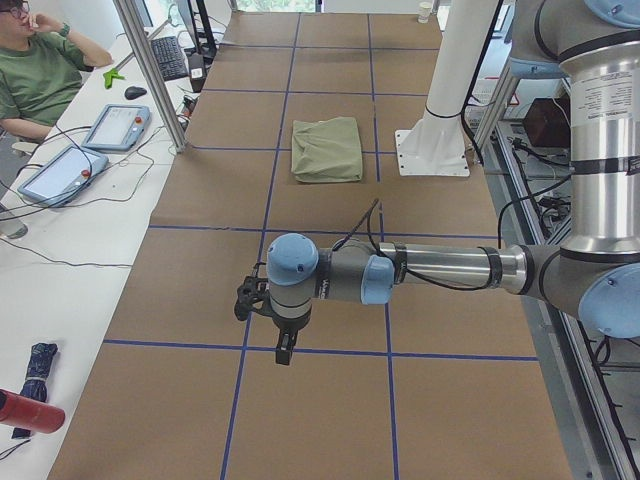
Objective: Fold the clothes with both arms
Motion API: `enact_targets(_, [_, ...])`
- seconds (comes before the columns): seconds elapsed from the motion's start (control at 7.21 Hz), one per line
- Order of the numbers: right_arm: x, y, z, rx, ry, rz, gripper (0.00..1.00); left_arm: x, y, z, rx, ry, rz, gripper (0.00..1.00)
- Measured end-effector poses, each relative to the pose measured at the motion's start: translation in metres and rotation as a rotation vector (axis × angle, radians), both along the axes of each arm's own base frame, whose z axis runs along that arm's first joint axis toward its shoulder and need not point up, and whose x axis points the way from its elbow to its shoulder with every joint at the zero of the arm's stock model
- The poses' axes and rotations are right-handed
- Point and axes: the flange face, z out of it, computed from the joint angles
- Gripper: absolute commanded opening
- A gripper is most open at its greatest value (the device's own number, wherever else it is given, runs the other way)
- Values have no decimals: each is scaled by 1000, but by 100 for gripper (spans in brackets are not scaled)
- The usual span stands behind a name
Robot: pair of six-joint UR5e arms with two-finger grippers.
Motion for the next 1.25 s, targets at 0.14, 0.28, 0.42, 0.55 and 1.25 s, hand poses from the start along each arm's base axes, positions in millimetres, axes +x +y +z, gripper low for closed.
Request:
enact_targets(0.14, [0, 0, 0, -1, -1, 0, 100, 0, 1, -3, -2, 0, 0, 100])
enact_targets(0.28, [0, 1, 0, -1, -2, 0, 100, 1, -2, -7, -8, -1, 2, 100])
enact_targets(0.42, [0, 1, 0, -2, -4, 1, 100, 1, -5, -10, -16, -1, 2, 100])
enact_targets(0.55, [0, 1, 0, -2, -5, 1, 100, 1, -7, -13, -17, -3, 3, 100])
enact_targets(1.25, [-1, 1, 0, -1, -8, 0, 100, 0, -6, -24, 7, -20, 3, 100])
